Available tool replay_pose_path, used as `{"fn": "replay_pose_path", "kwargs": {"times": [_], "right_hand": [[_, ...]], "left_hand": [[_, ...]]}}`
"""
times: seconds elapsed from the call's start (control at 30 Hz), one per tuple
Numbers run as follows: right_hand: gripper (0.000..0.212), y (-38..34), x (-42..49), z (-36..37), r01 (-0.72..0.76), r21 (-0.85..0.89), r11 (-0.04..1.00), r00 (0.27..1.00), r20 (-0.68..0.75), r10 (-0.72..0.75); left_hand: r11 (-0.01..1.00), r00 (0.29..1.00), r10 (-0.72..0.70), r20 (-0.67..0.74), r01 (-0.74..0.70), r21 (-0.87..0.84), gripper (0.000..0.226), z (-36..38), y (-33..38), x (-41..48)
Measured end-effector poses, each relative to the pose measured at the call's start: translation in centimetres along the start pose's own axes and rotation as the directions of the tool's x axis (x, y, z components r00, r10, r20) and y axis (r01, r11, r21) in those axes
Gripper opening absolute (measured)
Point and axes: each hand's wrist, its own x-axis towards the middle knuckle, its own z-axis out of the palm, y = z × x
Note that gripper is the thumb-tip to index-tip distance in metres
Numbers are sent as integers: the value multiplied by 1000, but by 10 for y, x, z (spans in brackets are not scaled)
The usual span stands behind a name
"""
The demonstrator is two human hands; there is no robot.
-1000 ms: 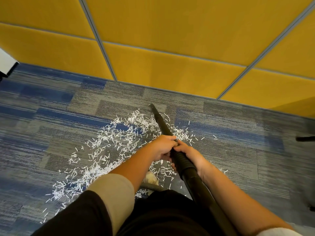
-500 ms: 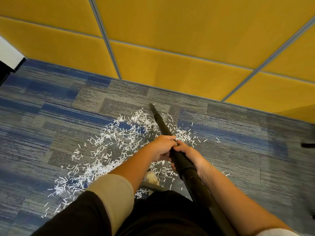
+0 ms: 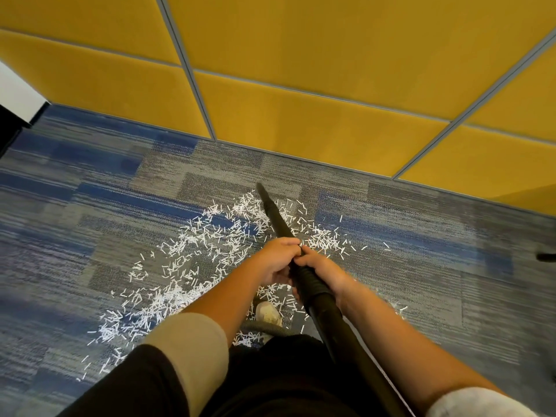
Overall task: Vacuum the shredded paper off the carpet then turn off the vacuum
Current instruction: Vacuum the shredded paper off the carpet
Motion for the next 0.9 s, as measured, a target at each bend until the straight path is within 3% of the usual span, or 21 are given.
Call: {"fn": "replay_pose_path", "kwargs": {"times": [0.17, 0.37, 0.63, 0.9], "right_hand": [[21, 13, -4, 14, -5, -83, 997, 999, 52, 9], [23, 37, -22, 28, -42, -75, 996, 993, 110, 50], [19, 65, -48, 34, -8, -153, 988, 996, 87, 21], [17, 46, -43, 17, -50, -252, 966, 990, 117, 82]], "left_hand": [[1000, 1000, -5, -26, 5, -30, 36, -9, -16, -20], [999, 999, -23, -23, 23, -34, 53, -15, -44, -39], [999, 998, -18, -54, 15, -48, 62, -7, -78, -61], [992, 996, -16, -91, 4, -128, 58, 4, -70, -55]]}}
